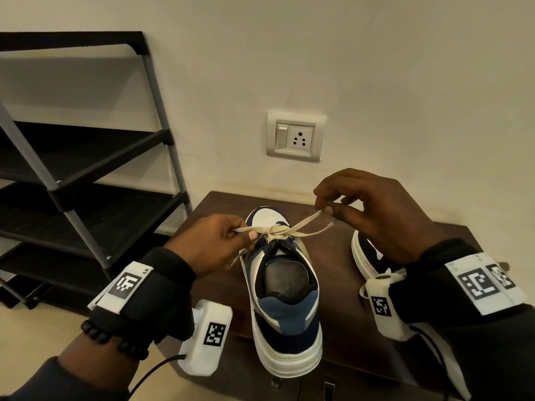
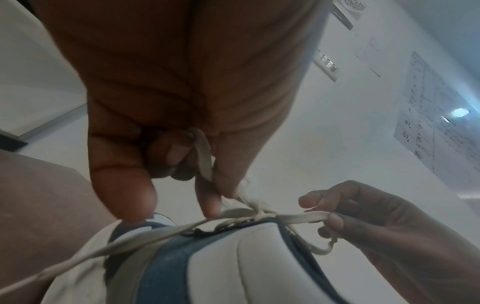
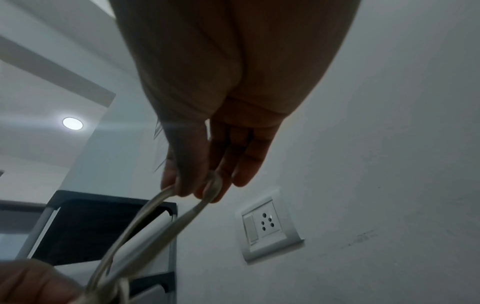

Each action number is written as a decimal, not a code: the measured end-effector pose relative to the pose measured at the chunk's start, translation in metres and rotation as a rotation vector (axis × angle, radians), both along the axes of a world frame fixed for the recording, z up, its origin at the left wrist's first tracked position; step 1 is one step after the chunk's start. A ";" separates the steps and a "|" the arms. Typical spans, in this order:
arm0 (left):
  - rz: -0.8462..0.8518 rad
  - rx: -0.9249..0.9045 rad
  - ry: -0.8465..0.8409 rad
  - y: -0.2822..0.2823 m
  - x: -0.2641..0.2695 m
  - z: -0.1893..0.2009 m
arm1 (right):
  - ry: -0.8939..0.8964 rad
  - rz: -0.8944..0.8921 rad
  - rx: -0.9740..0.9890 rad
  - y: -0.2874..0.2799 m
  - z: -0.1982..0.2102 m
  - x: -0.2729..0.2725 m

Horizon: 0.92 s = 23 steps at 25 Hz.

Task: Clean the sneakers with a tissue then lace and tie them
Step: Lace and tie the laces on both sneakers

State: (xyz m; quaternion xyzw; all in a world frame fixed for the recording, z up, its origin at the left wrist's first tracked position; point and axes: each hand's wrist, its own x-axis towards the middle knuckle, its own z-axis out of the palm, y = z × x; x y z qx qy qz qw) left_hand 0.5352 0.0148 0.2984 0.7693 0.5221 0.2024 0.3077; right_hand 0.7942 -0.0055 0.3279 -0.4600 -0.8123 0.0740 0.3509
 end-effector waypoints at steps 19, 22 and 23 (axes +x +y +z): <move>0.128 0.001 -0.388 0.005 0.002 0.002 | 0.589 0.333 -0.500 -0.005 -0.007 0.002; 0.137 -0.040 -0.577 0.006 0.002 0.005 | 0.697 0.336 -0.491 -0.002 -0.012 -0.004; 0.132 -0.047 -0.622 0.006 0.001 0.005 | 0.712 0.309 -0.469 -0.001 -0.014 -0.005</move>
